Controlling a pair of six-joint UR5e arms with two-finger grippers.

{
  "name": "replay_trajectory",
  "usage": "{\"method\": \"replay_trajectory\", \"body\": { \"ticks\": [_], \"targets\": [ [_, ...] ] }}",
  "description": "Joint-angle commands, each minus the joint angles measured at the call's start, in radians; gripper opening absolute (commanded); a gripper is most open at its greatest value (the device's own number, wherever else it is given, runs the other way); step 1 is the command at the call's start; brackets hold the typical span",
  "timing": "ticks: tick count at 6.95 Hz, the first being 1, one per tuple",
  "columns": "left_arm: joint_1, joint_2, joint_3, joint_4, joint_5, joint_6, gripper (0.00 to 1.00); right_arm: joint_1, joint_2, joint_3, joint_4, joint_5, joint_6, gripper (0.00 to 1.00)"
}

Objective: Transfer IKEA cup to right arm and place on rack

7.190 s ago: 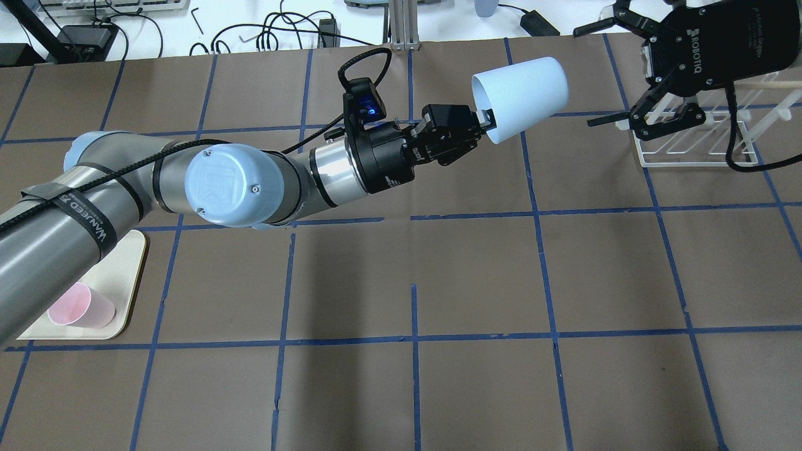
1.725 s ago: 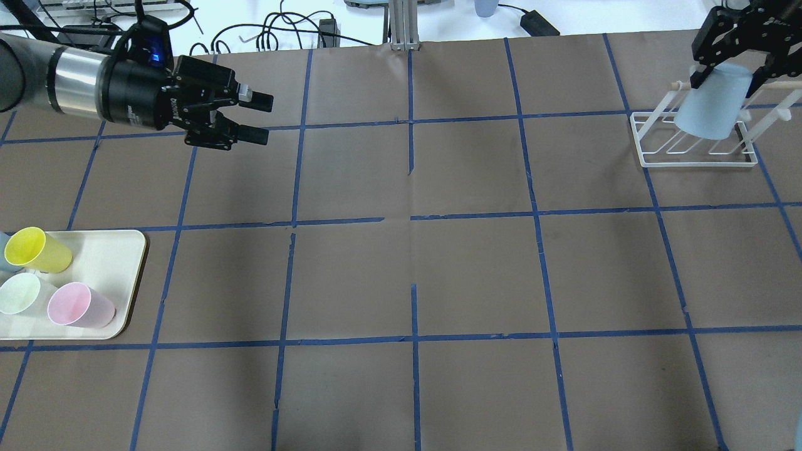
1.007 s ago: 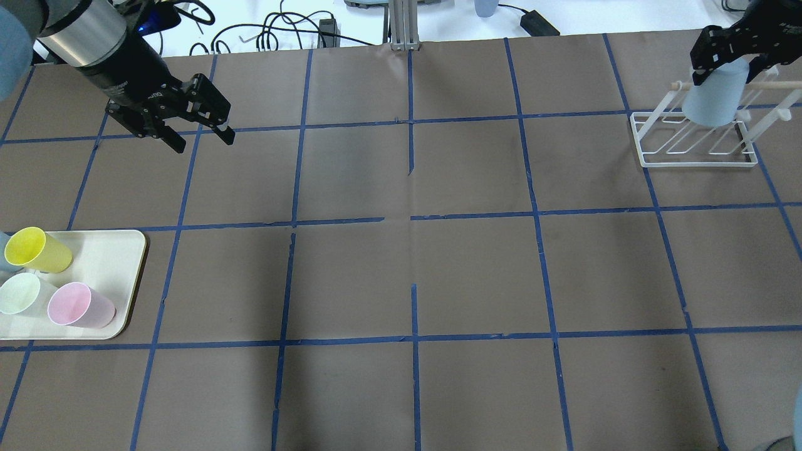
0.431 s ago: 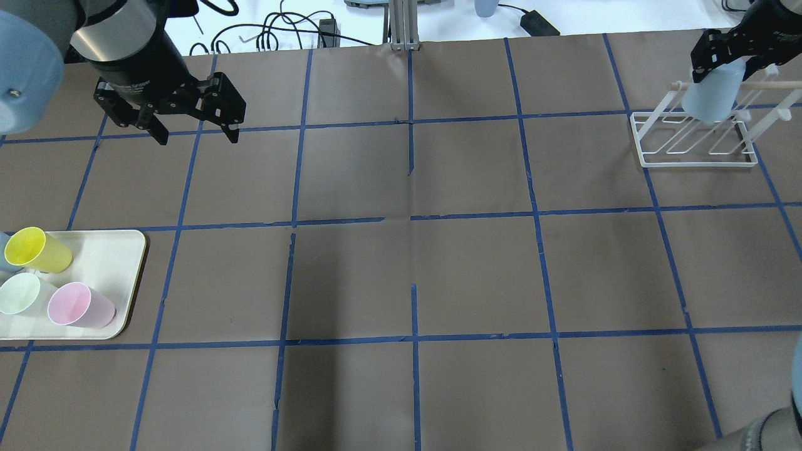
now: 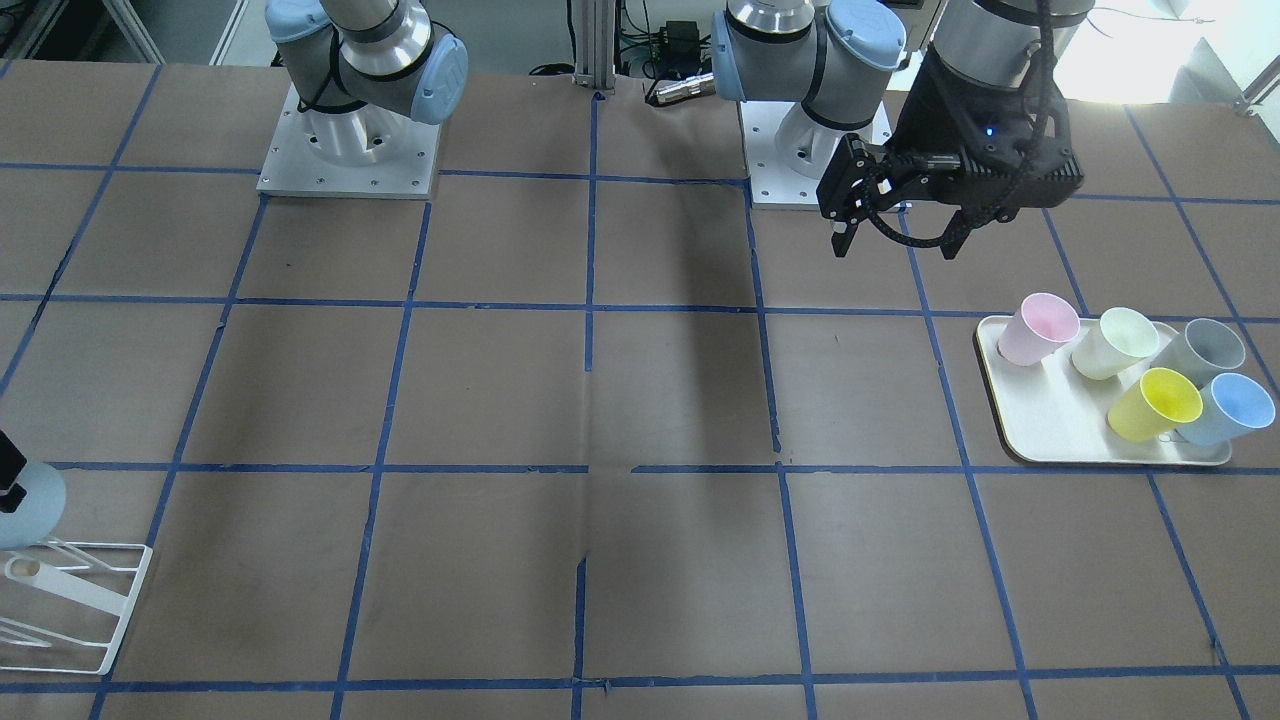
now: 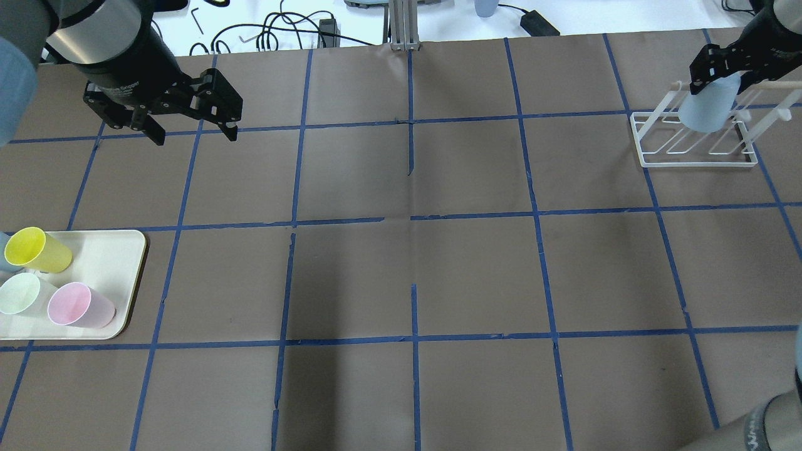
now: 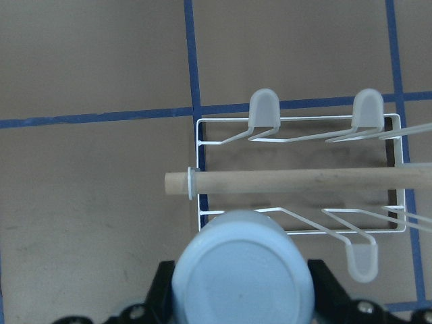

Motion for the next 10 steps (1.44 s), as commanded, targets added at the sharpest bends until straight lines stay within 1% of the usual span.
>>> {"method": "replay_trajectory", "body": {
  "ticks": [1,4,5,6,7,8,9,10],
  "targets": [
    [0.003,0.004,-0.003,0.003,-0.006,0.0,1.0,-0.011,0.011,0.042,-0.058,0.019,-0.029,0.0],
    [0.002,0.007,-0.009,0.005,0.006,0.006,1.0,-0.015,0.027,0.056,-0.067,0.018,-0.029,0.0],
    [0.002,0.007,-0.007,0.006,-0.006,0.006,1.0,-0.032,0.027,0.056,-0.066,0.019,-0.029,0.46],
    [0.005,0.004,-0.007,0.062,-0.005,0.008,1.0,-0.04,0.024,0.052,-0.053,0.021,-0.028,0.99],
    [0.005,-0.004,-0.001,0.073,-0.005,0.006,1.0,-0.041,0.014,0.042,-0.034,0.016,-0.029,1.0],
    [0.005,-0.005,0.003,0.069,-0.005,0.006,1.0,-0.043,0.007,0.035,0.027,0.015,-0.029,1.0],
    [0.006,-0.001,-0.007,0.074,-0.006,0.006,1.0,-0.041,-0.049,0.035,0.077,0.01,-0.031,1.0],
    [0.005,0.001,-0.01,0.075,-0.006,0.005,1.0,-0.038,-0.105,0.035,0.179,0.009,-0.025,1.0]
  ]
}}
